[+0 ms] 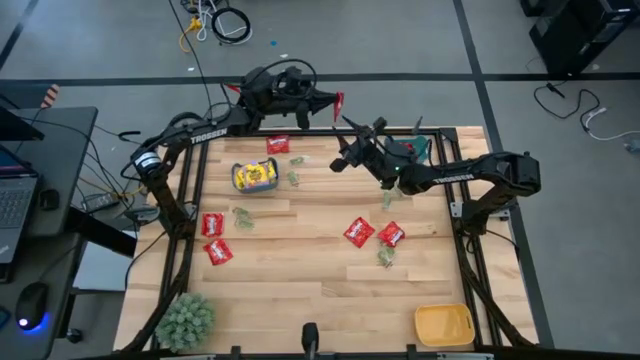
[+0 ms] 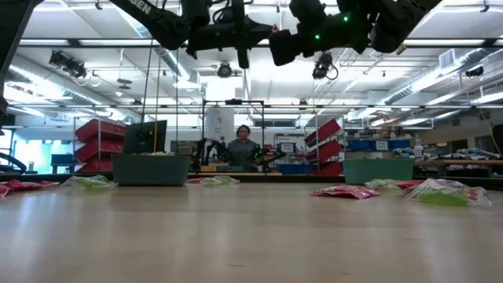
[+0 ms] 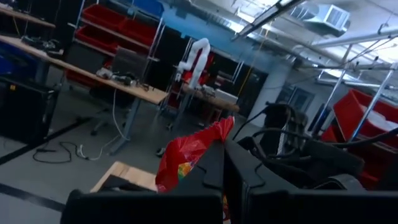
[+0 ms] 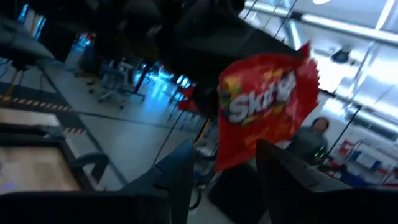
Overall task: Sort candy
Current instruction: Put the red candy into the blue bin
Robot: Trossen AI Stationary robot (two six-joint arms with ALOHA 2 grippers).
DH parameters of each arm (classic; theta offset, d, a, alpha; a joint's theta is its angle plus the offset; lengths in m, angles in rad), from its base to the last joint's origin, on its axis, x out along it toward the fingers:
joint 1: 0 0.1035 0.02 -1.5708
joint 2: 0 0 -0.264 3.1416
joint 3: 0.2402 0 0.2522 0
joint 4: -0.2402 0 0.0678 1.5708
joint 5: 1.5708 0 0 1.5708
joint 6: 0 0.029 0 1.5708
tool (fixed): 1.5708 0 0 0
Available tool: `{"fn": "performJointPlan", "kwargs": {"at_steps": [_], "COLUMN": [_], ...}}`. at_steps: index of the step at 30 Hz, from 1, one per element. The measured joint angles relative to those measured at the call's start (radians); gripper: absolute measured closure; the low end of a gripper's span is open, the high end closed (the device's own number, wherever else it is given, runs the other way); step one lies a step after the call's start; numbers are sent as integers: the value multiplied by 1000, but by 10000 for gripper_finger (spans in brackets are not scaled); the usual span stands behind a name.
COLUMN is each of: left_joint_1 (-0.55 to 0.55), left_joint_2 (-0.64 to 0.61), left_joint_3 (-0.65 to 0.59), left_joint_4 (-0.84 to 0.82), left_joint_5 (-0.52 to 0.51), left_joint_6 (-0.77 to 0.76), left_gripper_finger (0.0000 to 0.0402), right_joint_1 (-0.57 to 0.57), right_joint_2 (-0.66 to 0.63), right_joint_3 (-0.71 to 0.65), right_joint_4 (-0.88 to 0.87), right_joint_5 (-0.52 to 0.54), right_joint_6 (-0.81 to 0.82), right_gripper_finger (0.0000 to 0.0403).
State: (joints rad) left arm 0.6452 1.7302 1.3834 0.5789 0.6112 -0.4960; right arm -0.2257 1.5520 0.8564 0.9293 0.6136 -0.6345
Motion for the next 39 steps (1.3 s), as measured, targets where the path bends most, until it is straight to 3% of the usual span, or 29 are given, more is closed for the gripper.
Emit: {"fn": "performJointPlan", "kwargs": {"at_steps": [4, 9, 19, 34, 39], "left_joint_1": [-11, -13, -15, -9, -9], "left_joint_2": [0, -1, 0, -1, -1], "left_joint_3": [0, 0, 0, 0, 0], "left_joint_4": [16, 35, 55, 23, 9], "left_joint_5": [-18, -40, -49, -8, -17], "left_joint_6": [-9, -13, -25, 83, 77], "left_gripper_finger": [401, 401, 401, 366, 395], "right_joint_1": [-6, -7, -7, 14, 15], "right_joint_2": [0, 0, 1, 0, 0], "right_joint_3": [10, 10, 10, 10, 10], "right_joint_4": [54, 110, 112, 124, 125], "right_joint_5": [0, 30, 31, 136, 115], "right_joint_6": [-67, -139, -187, -257, -247], "right_gripper_finger": [244, 270, 395, 403, 402]}}
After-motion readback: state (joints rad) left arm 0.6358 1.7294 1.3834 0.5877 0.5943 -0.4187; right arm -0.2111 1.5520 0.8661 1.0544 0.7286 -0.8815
